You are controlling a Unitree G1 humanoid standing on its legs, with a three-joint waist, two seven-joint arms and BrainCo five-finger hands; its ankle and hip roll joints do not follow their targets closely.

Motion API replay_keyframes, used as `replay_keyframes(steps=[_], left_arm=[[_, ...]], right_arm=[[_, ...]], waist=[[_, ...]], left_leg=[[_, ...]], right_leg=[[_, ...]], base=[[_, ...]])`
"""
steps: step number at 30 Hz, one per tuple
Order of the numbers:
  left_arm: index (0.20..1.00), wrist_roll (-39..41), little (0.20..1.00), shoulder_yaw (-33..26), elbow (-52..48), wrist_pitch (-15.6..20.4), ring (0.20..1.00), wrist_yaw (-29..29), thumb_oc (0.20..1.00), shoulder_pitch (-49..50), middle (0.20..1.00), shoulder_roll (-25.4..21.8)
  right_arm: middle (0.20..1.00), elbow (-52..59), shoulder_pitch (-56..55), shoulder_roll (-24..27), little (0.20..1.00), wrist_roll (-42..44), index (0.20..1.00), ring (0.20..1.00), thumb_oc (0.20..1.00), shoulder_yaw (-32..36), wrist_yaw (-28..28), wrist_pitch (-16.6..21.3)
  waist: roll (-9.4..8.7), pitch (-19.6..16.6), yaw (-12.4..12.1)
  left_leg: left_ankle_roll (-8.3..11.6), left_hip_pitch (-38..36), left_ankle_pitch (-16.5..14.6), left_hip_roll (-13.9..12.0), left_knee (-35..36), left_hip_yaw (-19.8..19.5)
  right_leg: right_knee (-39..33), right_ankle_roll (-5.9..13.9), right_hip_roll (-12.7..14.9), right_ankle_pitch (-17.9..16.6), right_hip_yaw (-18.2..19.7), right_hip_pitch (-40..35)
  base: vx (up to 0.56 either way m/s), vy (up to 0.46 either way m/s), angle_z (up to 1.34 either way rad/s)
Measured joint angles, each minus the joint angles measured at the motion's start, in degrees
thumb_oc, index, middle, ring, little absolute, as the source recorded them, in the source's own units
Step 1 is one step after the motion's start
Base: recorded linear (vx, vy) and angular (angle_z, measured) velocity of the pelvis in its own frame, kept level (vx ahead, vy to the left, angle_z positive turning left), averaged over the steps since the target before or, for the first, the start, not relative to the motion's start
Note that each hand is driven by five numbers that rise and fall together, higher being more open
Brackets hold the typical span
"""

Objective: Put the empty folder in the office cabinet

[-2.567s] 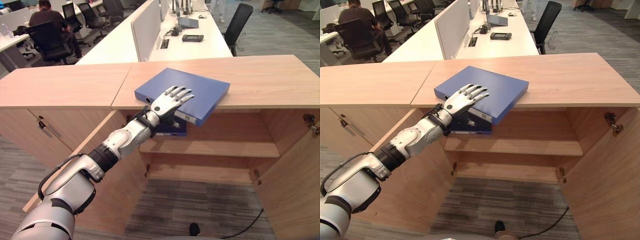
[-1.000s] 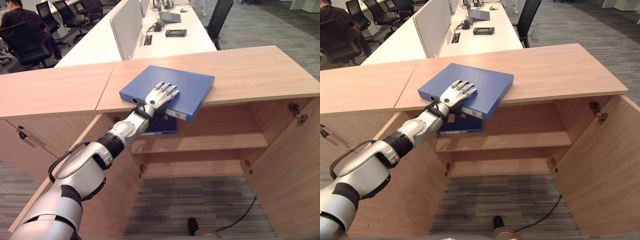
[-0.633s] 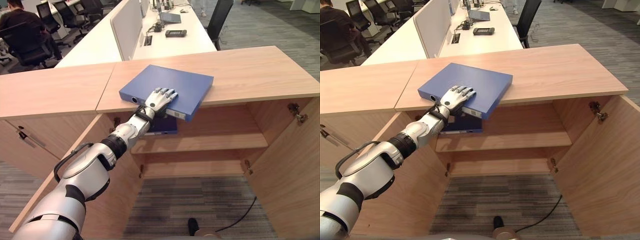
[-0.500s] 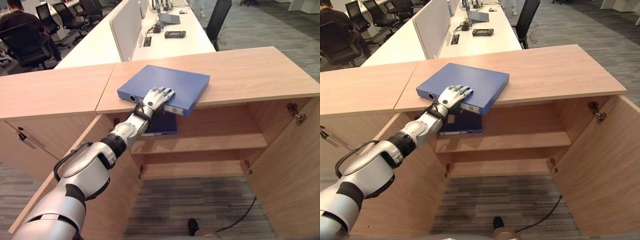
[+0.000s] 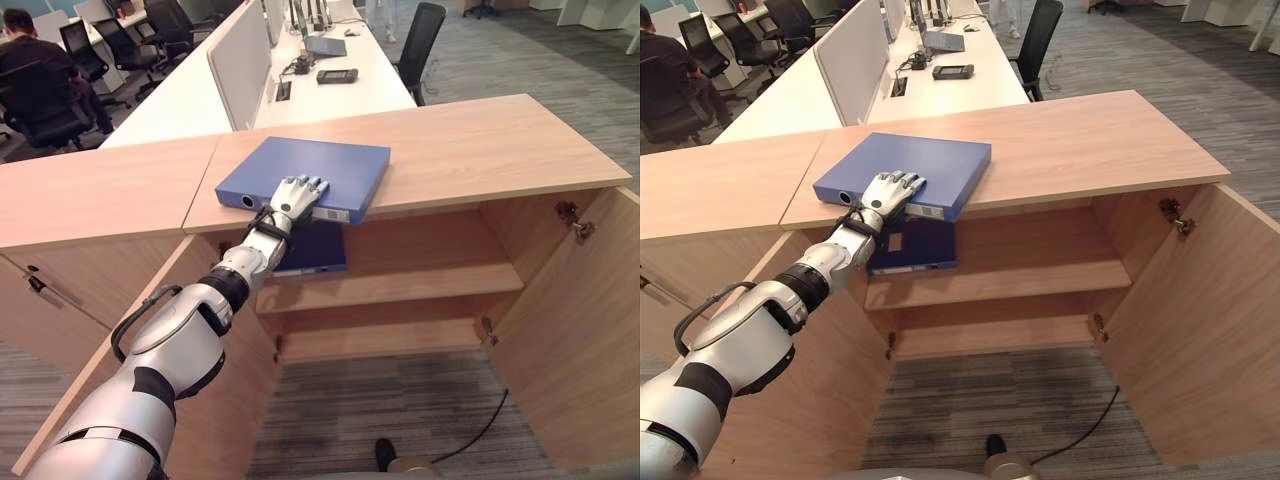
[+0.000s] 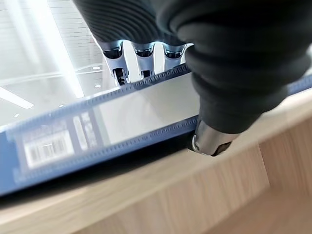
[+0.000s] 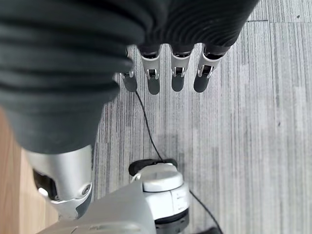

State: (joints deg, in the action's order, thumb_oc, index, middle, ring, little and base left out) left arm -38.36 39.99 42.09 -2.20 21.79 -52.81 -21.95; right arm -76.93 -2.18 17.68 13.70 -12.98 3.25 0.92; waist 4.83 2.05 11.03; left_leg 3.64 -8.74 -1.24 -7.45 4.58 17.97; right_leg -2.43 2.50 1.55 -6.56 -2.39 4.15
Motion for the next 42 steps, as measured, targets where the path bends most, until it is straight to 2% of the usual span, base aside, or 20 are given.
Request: replay_keyframes(steps=[2,4,6,9,10,11,12,13,14,15,17,18,20,21,27,32,35,39,40,42], left_arm=[[0.200,2.93,0.200,-5.87,-16.24,0.85,0.200,-0.01,0.200,6.97,0.200,-1.51],[0.200,7.59,0.200,-11.93,-33.05,3.86,0.200,-1.78,0.200,17.67,0.200,-1.64],[0.200,13.76,0.200,-15.73,-43.51,7.92,0.200,-4.38,0.200,29.07,0.200,-1.58],[0.200,20.34,0.200,-17.43,-51.23,13.19,0.200,-8.97,0.200,37.13,0.200,-3.14],[0.200,24.75,0.200,-19.43,-52.95,13.87,0.200,-11.05,0.200,38.20,0.200,-3.57],[0.200,33.30,0.200,-22.03,-54.22,14.65,0.200,-13.71,0.200,40.31,0.200,-3.58],[0.200,43.07,0.200,-23.17,-55.88,15.59,0.200,-15.50,0.200,43.90,0.200,-2.89],[0.200,50.57,0.200,-22.81,-56.82,16.17,0.200,-18.54,0.200,45.66,0.200,-1.45],[0.200,58.85,0.200,-25.12,-60.42,15.15,0.200,-23.20,0.200,53.62,0.200,-2.68],[0.200,65.00,0.200,-26.90,-59.17,10.98,0.200,-25.92,0.200,64.90,0.200,-6.38],[0.200,66.19,0.200,-26.74,-52.26,6.79,0.200,-27.92,0.200,71.94,0.200,-7.83],[0.200,67.25,0.200,-27.17,-48.46,5.37,0.200,-27.82,0.200,73.02,0.200,-6.98],[0.200,67.14,0.200,-27.08,-44.70,3.36,0.200,-27.66,0.200,72.07,0.200,-7.09],[0.200,67.10,0.200,-26.75,-44.38,2.78,0.200,-27.73,0.200,70.98,0.200,-7.04],[0.200,66.56,0.200,-26.65,-44.92,3.09,0.200,-28.98,0.200,63.60,0.200,-1.04],[0.200,61.46,0.200,-28.76,-44.43,3.06,0.200,-28.45,0.200,64.69,0.200,-0.91],[0.200,57.94,0.200,-31.14,-44.30,3.03,0.200,-27.24,0.200,64.46,0.200,-1.23],[0.200,57.31,0.200,-31.16,-44.31,3.04,0.200,-27.03,0.200,63.84,0.200,-1.25],[0.200,55.79,0.200,-31.11,-44.31,3.06,0.200,-27.07,0.200,63.63,0.200,-1.20],[0.200,54.65,0.200,-31.11,-44.32,3.06,0.200,-27.34,0.200,63.37,0.200,-1.18]], right_arm=[[1.000,2.59,-0.90,-0.34,1.000,1.34,1.000,1.000,1.000,0.74,0.43,0.31],[1.000,4.99,-1.22,-0.64,1.000,3.35,1.000,1.000,1.000,2.79,0.59,0.36],[1.000,5.49,-0.47,-0.63,1.000,3.74,1.000,1.000,1.000,4.22,0.53,0.47],[1.000,5.30,0.36,-0.46,1.000,5.39,1.000,1.000,1.000,4.45,0.32,0.29],[1.000,5.60,0.64,-0.35,1.000,5.41,1.000,1.000,1.000,4.48,-0.02,0.28],[1.000,6.29,1.34,-0.25,1.000,5.41,1.000,1.000,1.000,4.49,-0.40,0.38],[1.000,4.24,9.94,-0.38,1.000,6.85,1.000,1.000,1.000,1.72,-0.02,-4.77],[1.000,9.38,15.14,0.99,1.000,7.59,1.000,1.000,1.000,0.72,-0.48,-3.52],[1.000,21.93,14.58,3.48,1.000,7.61,1.000,1.000,1.000,2.64,-2.22,1.00],[1.000,31.64,8.92,5.42,1.000,7.62,1.000,1.000,1.000,4.46,-3.34,2.13],[1.000,42.40,-2.83,6.80,1.000,7.67,1.000,1.000,1.000,5.99,-4.20,0.49],[1.000,47.54,-8.26,6.97,1.000,7.70,1.000,1.000,1.000,6.84,-4.63,0.33],[1.000,46.96,-9.83,6.80,1.000,7.71,1.000,1.000,1.000,6.99,-4.61,0.31],[1.000,46.65,-10.07,6.84,1.000,7.71,1.000,1.000,1.000,7.16,-4.54,0.25],[1.000,44.31,-8.09,6.69,1.000,7.77,1.000,1.000,1.000,8.22,-4.53,0.62],[1.000,44.02,-8.65,6.64,1.000,8.28,1.000,1.000,1.000,8.76,-4.62,0.62],[1.000,45.83,-8.36,6.68,1.000,11.94,1.000,1.000,1.000,9.73,-4.63,1.08],[1.000,48.46,-8.27,6.54,1.000,17.46,1.000,1.000,1.000,9.51,-6.22,0.85],[1.000,54.28,-8.75,6.65,1.000,23.42,1.000,1.000,1.000,8.15,-10.36,0.66],[1.000,56.78,-8.75,6.86,1.000,26.44,1.000,1.000,1.000,7.83,-13.15,0.09]], waist=[[-0.44,0.33,-0.67],[-1.00,0.66,-2.47],[-1.38,0.91,-3.49],[-2.51,1.26,-7.75],[-2.59,1.24,-7.82],[-2.63,1.21,-8.56],[-1.95,0.95,-10.42],[-2.52,1.13,-11.53],[-2.07,1.10,-12.24],[-1.84,1.11,-12.82],[-2.93,2.28,-12.18],[-3.82,3.56,-11.34],[-5.14,4.77,-9.88],[-5.21,4.81,-9.61],[-2.29,4.80,-8.36],[-2.43,4.87,-8.44],[-3.33,4.99,-8.43],[-3.44,4.92,-8.54],[-3.42,4.90,-8.44],[-3.41,4.88,-8.49]], left_leg=[[0.11,0.07,0.02,-0.20,-0.13,-0.32],[0.41,0.02,0.24,-0.40,-0.20,-0.85],[0.41,-0.36,0.24,-0.47,-0.01,-1.47],[0.14,-0.82,0.01,-0.51,0.25,-3.17],[0.22,-1.11,-0.04,-0.46,0.17,-3.25],[0.22,-1.10,-0.04,-0.35,0.24,-3.80],[-0.13,-1.04,-0.40,-0.65,0.95,-4.29],[1.02,-0.64,-0.02,-0.03,0.86,-5.76],[1.21,-0.03,0.94,-0.04,0.53,-7.32],[1.08,-0.09,0.86,-0.08,0.50,-7.22],[0.97,-0.08,0.79,0.14,0.48,-7.08],[0.96,-0.24,0.78,0.12,0.48,-7.01],[0.94,-0.58,0.77,0.17,0.48,-6.15],[0.90,-0.64,0.75,0.18,0.48,-5.82],[0.43,-1.52,0.44,0.00,0.51,-5.74],[0.67,-1.53,0.60,0.03,0.50,-5.71],[0.69,-1.58,0.62,0.04,0.49,-5.66],[0.67,-1.62,0.61,0.09,0.49,-5.65],[0.68,-1.66,0.64,0.05,0.48,-5.62],[0.69,-1.75,0.64,0.04,0.48,-5.62]], right_leg=[[-0.07,0.23,-0.12,-0.17,-0.25,0.00],[-0.28,0.18,-0.25,-0.14,-0.79,-0.43],[-0.66,0.07,-0.24,-0.04,-1.42,-1.18],[-1.78,0.16,0.02,0.00,-2.68,-2.96],[-2.25,0.29,0.16,-0.08,-2.95,-3.33],[-2.83,0.53,0.36,-0.26,-3.29,-4.35],[-1.80,0.75,0.61,-0.28,-4.68,-4.60],[-0.18,0.51,0.74,0.60,-4.87,-2.79],[0.01,0.49,0.97,1.35,-5.92,-2.71],[-0.08,0.50,0.91,1.63,-5.85,-2.86],[-0.52,0.69,0.80,1.58,-5.96,-3.40],[-1.66,1.21,0.98,1.07,-5.93,-4.03],[-2.90,1.23,1.09,0.31,-5.44,-4.38],[-2.90,1.30,1.07,0.17,-5.05,-4.25],[-2.94,1.34,0.79,-0.07,-4.61,-4.86],[-2.94,1.31,0.82,-0.05,-4.59,-4.88],[-2.95,1.31,0.85,-0.05,-4.56,-4.88],[-2.94,1.29,0.89,-0.04,-4.54,-4.83],[-2.95,1.29,0.83,-0.05,-4.53,-4.97],[-2.94,1.29,0.83,-0.05,-4.53,-5.10]], base=[[-0.02,-0.019,0.07],[0.01,-0.008,0.13],[0.03,0.004,0.17],[0.02,0.004,0.29],[0.05,0.006,0.28],[0.01,-0.001,0.11],[-0.01,-0.003,0.29],[-0.06,-0.007,0.52],[-0.03,0.003,0.50],[-0.02,0.004,0.32],[-0.01,0.002,-0.02],[-0.01,0.003,-0.10],[0.00,0.002,-0.20],[0.00,-0.002,-0.20],[0.00,-0.001,-0.03],[0.00,0.000,0.00],[0.00,0.000,0.00],[0.00,0.000,0.00],[0.00,0.000,0.00],[0.00,0.000,0.00]])
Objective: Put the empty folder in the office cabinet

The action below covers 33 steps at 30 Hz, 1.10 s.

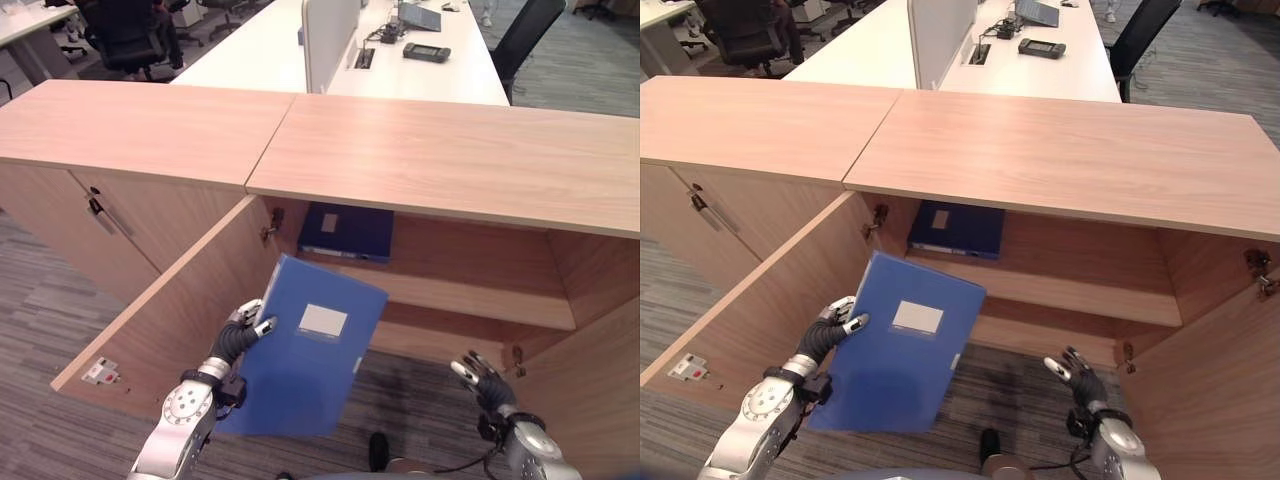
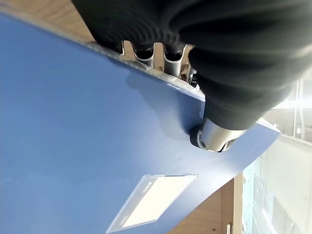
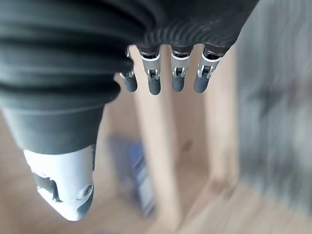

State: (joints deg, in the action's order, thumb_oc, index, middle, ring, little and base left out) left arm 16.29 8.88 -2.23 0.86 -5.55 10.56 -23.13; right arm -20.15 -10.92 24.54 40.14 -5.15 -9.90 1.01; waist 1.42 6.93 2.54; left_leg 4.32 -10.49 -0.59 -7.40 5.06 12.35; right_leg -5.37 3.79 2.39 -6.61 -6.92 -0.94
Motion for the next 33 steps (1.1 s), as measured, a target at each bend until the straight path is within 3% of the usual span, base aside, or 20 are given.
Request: replay_keyframes(steps=[3,9,14,22,33], left_arm=[[0.200,-2.83,0.200,-0.13,0.00,0.11,0.200,0.12,0.200,-0.53,0.200,-0.02],[0.200,-6.56,0.200,0.05,0.02,1.68,0.200,1.43,0.200,-4.25,0.200,1.01],[0.200,-6.65,0.200,0.74,0.02,2.32,0.200,3.05,0.200,-9.41,0.200,2.59],[0.200,-6.49,0.200,6.61,2.02,3.28,0.200,4.30,0.200,-14.12,0.200,3.15],[0.200,0.35,0.200,10.64,2.00,3.69,0.200,1.47,0.200,-15.05,0.200,3.49]], right_arm=[[1.000,5.53,-0.07,1.80,1.000,4.12,1.000,1.000,1.000,-1.38,-4.16,-1.21],[1.000,6.57,-0.05,1.71,1.000,8.38,1.000,1.000,1.000,-4.72,-8.22,-1.72],[1.000,5.84,0.22,1.10,1.000,10.57,1.000,1.000,1.000,-9.02,-8.24,-2.08],[1.000,2.04,4.82,0.37,1.000,10.50,1.000,1.000,1.000,-14.71,-8.23,-2.37],[1.000,-1.15,8.72,0.29,1.000,9.84,1.000,1.000,1.000,-14.93,-6.70,-2.41]], waist=[[-0.31,-0.47,-0.07],[-0.96,-1.27,-0.06],[-1.58,-1.80,0.05],[-2.06,-2.09,0.09],[-2.07,-2.10,-0.04]], left_leg=[[0.01,-0.01,0.01,0.00,0.00,-0.03],[0.03,-0.01,0.02,0.01,-0.11,-0.01],[0.03,0.00,0.02,0.00,-0.11,0.33],[0.04,-0.06,0.02,0.00,-0.26,0.70],[0.05,-0.06,0.03,0.01,-0.36,0.54]], right_leg=[[0.00,0.00,0.01,0.00,-0.04,-0.03],[0.00,0.01,0.03,-0.01,-0.03,0.05],[0.01,0.04,0.00,-0.06,0.06,0.31],[0.01,0.00,-0.02,-0.22,0.29,0.25],[0.01,-0.07,0.02,-0.33,0.21,0.00]], base=[[0.00,0.000,0.00],[0.00,0.000,0.00],[0.00,-0.001,-0.02],[0.00,-0.001,0.00],[0.00,0.000,0.00]])
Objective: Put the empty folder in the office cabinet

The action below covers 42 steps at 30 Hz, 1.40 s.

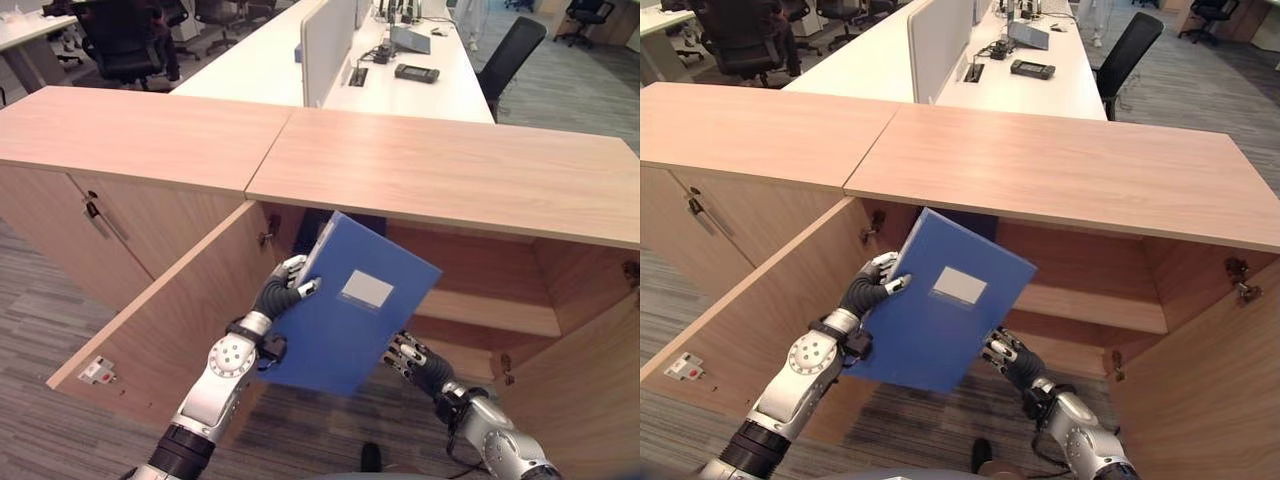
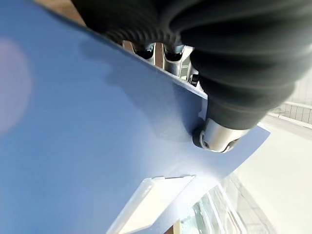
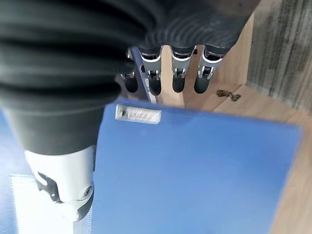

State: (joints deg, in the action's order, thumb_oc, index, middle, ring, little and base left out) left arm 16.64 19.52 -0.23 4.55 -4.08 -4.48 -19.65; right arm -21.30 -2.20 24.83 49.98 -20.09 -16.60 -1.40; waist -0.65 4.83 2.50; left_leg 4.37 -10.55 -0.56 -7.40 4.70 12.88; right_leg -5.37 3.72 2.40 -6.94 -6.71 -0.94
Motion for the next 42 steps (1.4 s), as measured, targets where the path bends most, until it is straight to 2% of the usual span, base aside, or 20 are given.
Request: replay_keyframes(steps=[7,18,19,20,21,24,25,26,27,31,33,36,40,42], left_arm=[[0.200,4.47,0.200,1.29,-0.09,-0.15,0.200,-1.88,0.200,-0.05,0.200,-0.32],[0.200,9.72,0.200,2.08,0.12,-1.98,0.200,-1.86,0.200,-0.55,0.200,-0.58],[0.200,10.33,0.200,2.27,0.19,-2.10,0.200,-1.86,0.200,-0.61,0.200,-0.86],[0.200,11.12,0.200,2.48,0.19,-2.20,0.200,-1.86,0.200,-0.60,0.200,-0.89],[0.200,11.91,0.200,2.53,0.43,-2.41,0.200,-1.81,0.200,-0.60,0.200,-1.07],[0.200,14.88,0.200,2.69,1.50,-4.31,0.200,-1.78,0.200,-0.81,0.200,-1.52],[0.256,15.78,0.256,3.15,2.60,-4.41,0.256,-1.64,0.256,-1.59,0.256,-1.34],[0.398,16.42,0.398,3.20,3.34,-4.64,0.398,-1.60,0.398,-2.12,0.398,-1.33],[1.000,17.02,1.000,3.20,3.88,-4.84,1.000,-1.45,1.000,-2.45,1.000,-1.30],[1.000,23.70,1.000,4.44,4.65,-5.70,1.000,-1.28,1.000,-6.10,1.000,-0.80],[1.000,28.26,1.000,5.01,4.69,-5.51,1.000,0.09,1.000,-7.32,1.000,0.73],[1.000,29.72,1.000,5.18,5.07,-6.19,1.000,1.22,1.000,-7.62,1.000,1.61],[1.000,29.99,1.000,4.63,11.40,-6.24,1.000,3.79,1.000,-6.41,1.000,4.59],[1.000,30.25,1.000,4.65,12.51,-6.65,1.000,4.65,1.000,-5.51,1.000,4.71]], right_arm=[[1.000,-1.43,3.96,0.02,1.000,-4.03,1.000,1.000,1.000,0.55,3.11,1.15],[1.000,-1.33,5.11,-0.14,1.000,-3.81,1.000,1.000,1.000,-0.99,3.53,1.15],[0.398,-1.34,5.10,-0.02,0.398,-3.81,0.398,0.398,0.398,-1.02,3.56,1.15],[0.200,-1.34,5.04,-0.40,0.200,-3.56,0.200,0.200,0.200,-1.32,3.59,1.35],[0.200,-1.35,4.48,-0.63,0.200,-1.87,0.200,0.200,0.200,-1.39,3.45,2.18],[0.203,-1.13,3.96,-0.49,0.203,3.21,0.203,0.203,0.203,-2.32,2.73,1.06],[0.200,-1.13,3.47,-0.93,0.200,5.82,0.200,0.200,0.200,-2.02,2.85,1.46],[0.200,-1.14,3.33,-1.32,0.200,7.75,0.200,0.200,0.200,-1.86,2.96,1.56],[0.200,-1.14,3.29,-1.83,0.200,9.44,0.200,0.200,0.200,-1.71,3.18,1.83],[0.200,-1.45,2.49,-4.41,0.200,16.72,0.200,0.200,0.200,0.55,5.76,3.61],[0.200,-1.99,1.40,-7.88,0.200,20.06,0.200,0.200,0.200,3.87,8.97,4.81],[0.200,-1.98,-0.07,-8.95,0.200,23.71,0.200,0.200,0.200,4.59,11.96,6.90],[0.200,-1.98,-0.69,-9.58,0.200,23.74,0.200,0.200,0.200,6.84,17.39,8.78],[0.200,-3.09,-1.76,-10.08,0.200,23.57,0.200,0.200,0.200,7.18,18.22,9.14]], waist=[[0.21,-0.10,-0.15],[0.83,-0.39,-0.19],[0.96,-0.47,-0.19],[1.11,-0.56,-0.10],[1.31,-0.68,-0.02],[1.54,-0.82,0.34],[1.55,-0.82,0.20],[1.55,-0.83,0.10],[1.59,-0.86,0.17],[1.73,-0.95,0.15],[1.86,-1.08,0.11],[2.33,-1.45,0.35],[2.91,-1.83,0.10],[2.81,-1.80,0.42]], left_leg=[[0.00,0.02,0.00,-0.02,-0.03,-0.28],[0.02,0.06,0.05,-0.01,-0.09,-0.60],[0.02,0.06,0.05,-0.01,-0.08,-0.59],[0.02,0.05,0.05,0.00,-0.08,-0.59],[0.04,0.05,0.06,0.00,-0.03,-0.57],[0.04,0.04,0.06,0.00,-0.05,-0.49],[0.07,0.03,0.08,0.00,-0.04,-0.56],[0.07,0.04,0.08,0.00,-0.05,-0.54],[0.07,0.05,0.08,0.00,-0.04,-0.53],[0.11,0.05,0.10,0.02,0.04,-0.55],[0.11,0.05,0.11,0.02,0.13,-0.62],[0.11,0.03,0.11,0.04,0.24,-0.63],[0.08,0.05,0.10,0.00,0.23,-0.73],[0.20,0.16,0.26,-0.01,0.25,-0.76]], right_leg=[[0.00,-0.03,0.02,0.01,-0.23,-0.13],[-0.01,-0.05,0.04,0.01,-0.36,-0.21],[-0.01,-0.05,0.04,0.01,-0.36,-0.21],[-0.02,-0.06,0.04,0.01,-0.33,-0.17],[-0.01,-0.06,0.02,0.01,-0.31,-0.10],[-0.02,-0.06,0.01,0.01,-0.25,0.03],[-0.01,-0.07,0.02,0.02,-0.27,0.09],[-0.01,-0.07,0.02,0.02,-0.26,-0.03],[-0.01,-0.07,0.03,0.01,-0.25,-0.06],[0.00,-0.08,0.02,-0.01,-0.26,-0.11],[0.00,-0.10,0.00,0.00,-0.28,-0.11],[0.00,-0.14,0.01,0.04,-0.29,-0.12],[-0.01,-0.17,-0.02,0.07,-0.36,-0.15],[0.00,-0.18,-0.01,0.06,-0.38,0.22]], base=[[0.00,-0.003,0.01],[0.00,-0.001,0.00],[0.00,0.000,0.00],[0.00,0.000,0.00],[0.00,0.000,0.00],[0.00,0.000,0.00],[0.00,0.000,0.00],[0.00,0.000,0.00],[0.00,0.000,0.00],[0.00,0.000,0.00],[0.00,0.000,0.00],[0.00,0.000,0.00],[0.00,0.000,0.00],[0.00,0.000,0.00]])
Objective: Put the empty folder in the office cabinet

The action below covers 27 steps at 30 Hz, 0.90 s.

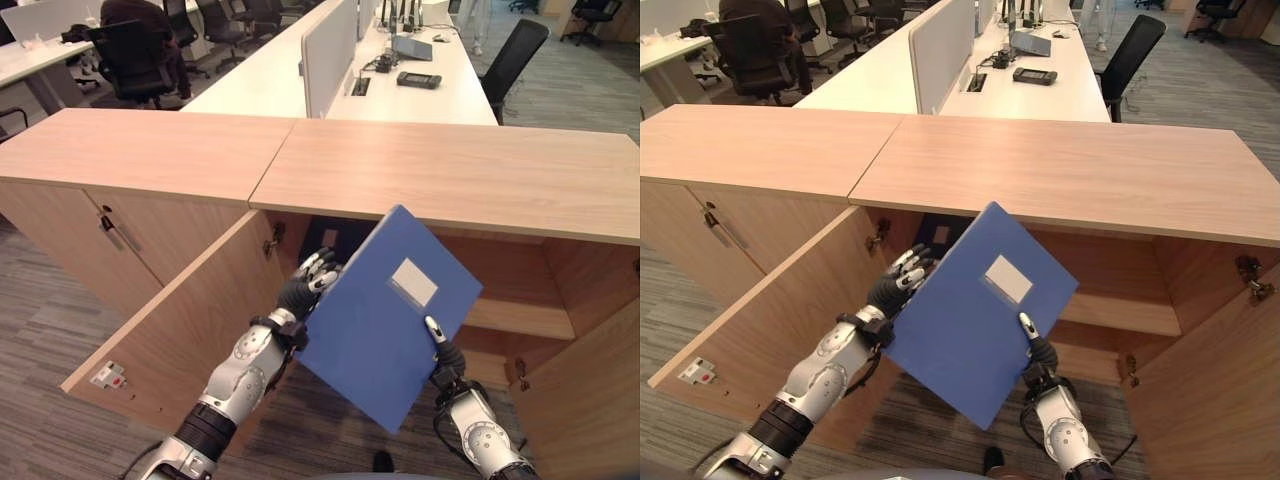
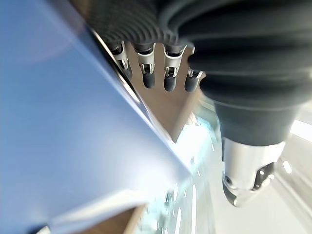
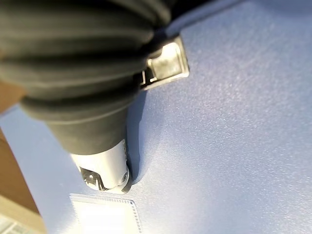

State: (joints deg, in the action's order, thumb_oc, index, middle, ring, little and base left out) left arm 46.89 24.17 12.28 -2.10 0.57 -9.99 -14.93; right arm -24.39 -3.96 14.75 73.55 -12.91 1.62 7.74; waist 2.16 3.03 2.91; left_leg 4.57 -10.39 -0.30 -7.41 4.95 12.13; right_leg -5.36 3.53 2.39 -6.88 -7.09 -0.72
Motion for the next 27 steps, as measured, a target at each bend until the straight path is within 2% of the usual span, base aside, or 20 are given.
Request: replay_keyframes(steps=[1,3,6,9,12,15,19,26,27], left_arm=[[1.000,-0.02,1.000,-0.07,3.02,-0.63,1.000,0.40,1.000,1.64,1.000,0.80],[1.000,-0.14,1.000,0.41,5.70,-2.17,1.000,0.57,1.000,4.93,1.000,1.10],[1.000,-0.52,1.000,-2.97,10.02,-3.58,1.000,0.96,1.000,13.39,1.000,1.52],[1.000,-2.50,1.000,-4.01,17.35,-5.27,1.000,1.87,1.000,17.56,1.000,1.37],[1.000,-3.65,1.000,-4.00,19.49,-5.57,1.000,2.14,1.000,17.53,1.000,1.70],[1.000,-5.70,1.000,-4.09,25.81,-5.58,1.000,1.66,1.000,15.54,1.000,3.31],[1.000,-8.11,1.000,-7.51,43.52,-5.70,1.000,-0.08,1.000,12.52,1.000,7.45],[1.000,-12.60,1.000,-9.02,49.02,-4.90,1.000,-0.61,1.000,10.32,1.000,7.77],[1.000,-13.77,1.000,-10.63,51.12,-4.30,1.000,-1.13,1.000,9.74,1.000,8.08]], right_arm=[[0.200,-9.16,-0.92,-4.30,0.200,0.77,0.200,0.200,0.200,3.00,-1.46,1.63],[0.200,-13.47,-4.08,-5.69,0.200,1.82,0.200,0.200,0.200,4.45,-0.05,0.40],[0.200,-15.74,-8.57,-7.56,0.200,1.88,0.200,0.200,0.200,10.73,2.54,-0.06],[0.200,-15.98,-8.92,-8.14,0.200,2.28,0.200,0.200,0.200,15.32,3.94,0.70],[0.200,-16.93,-6.54,-7.99,0.200,2.33,0.200,0.200,0.200,15.54,3.71,0.70],[0.200,-22.07,-3.88,-8.05,0.200,2.25,0.200,0.200,0.200,15.23,2.45,-0.08],[0.200,-35.36,-0.72,-7.92,0.200,1.87,0.200,0.200,0.200,15.78,1.09,-3.97],[0.200,-38.05,0.86,-7.08,0.200,1.79,0.200,0.200,0.200,16.83,0.57,-5.85],[0.200,-38.01,1.34,-6.55,0.200,1.78,0.200,0.200,0.200,16.64,0.59,-5.83]], waist=[[0.00,-1.61,0.10],[0.23,-1.54,0.06],[0.90,-1.27,1.42],[-0.21,-0.22,1.27],[-0.55,-0.04,1.18],[-0.48,-0.11,1.27],[0.35,-0.41,1.20],[0.66,-0.07,1.10],[0.86,0.00,1.12]], left_leg=[[-0.03,0.03,-0.03,-0.01,0.08,0.00],[-0.18,0.27,-0.17,0.08,0.13,0.06],[-0.19,0.91,-0.15,0.11,0.12,0.16],[-0.48,0.89,-0.28,-0.02,0.14,0.11],[-0.59,0.99,-0.37,0.02,0.16,0.06],[-0.56,0.93,-0.39,0.02,0.17,0.06],[-0.24,0.96,-0.16,0.00,-0.01,0.07],[-0.84,1.03,-0.54,-0.09,-0.21,0.00],[-0.95,1.06,-0.62,-0.24,-0.30,-0.01]], right_leg=[[0.02,-0.23,-0.19,0.18,-0.07,0.06],[0.10,-0.22,0.02,0.19,-0.08,0.27],[0.01,-0.09,0.11,0.10,-0.02,0.75],[0.00,-0.10,0.00,0.08,-0.03,0.95],[0.01,-0.22,0.06,0.16,-0.01,0.98],[0.01,-0.20,0.05,0.14,0.04,0.86],[0.00,-0.10,0.00,0.09,0.06,0.71],[0.01,-0.18,-0.03,0.13,-0.03,0.58],[0.01,-0.22,-0.10,0.16,-0.15,0.50]], base=[[0.00,0.000,0.00],[0.00,0.000,0.00],[0.00,0.000,0.00],[0.00,0.000,0.00],[0.00,0.000,0.00],[0.00,0.000,0.00],[0.00,0.000,0.00],[0.01,-0.031,0.00],[0.04,-0.128,0.01]])
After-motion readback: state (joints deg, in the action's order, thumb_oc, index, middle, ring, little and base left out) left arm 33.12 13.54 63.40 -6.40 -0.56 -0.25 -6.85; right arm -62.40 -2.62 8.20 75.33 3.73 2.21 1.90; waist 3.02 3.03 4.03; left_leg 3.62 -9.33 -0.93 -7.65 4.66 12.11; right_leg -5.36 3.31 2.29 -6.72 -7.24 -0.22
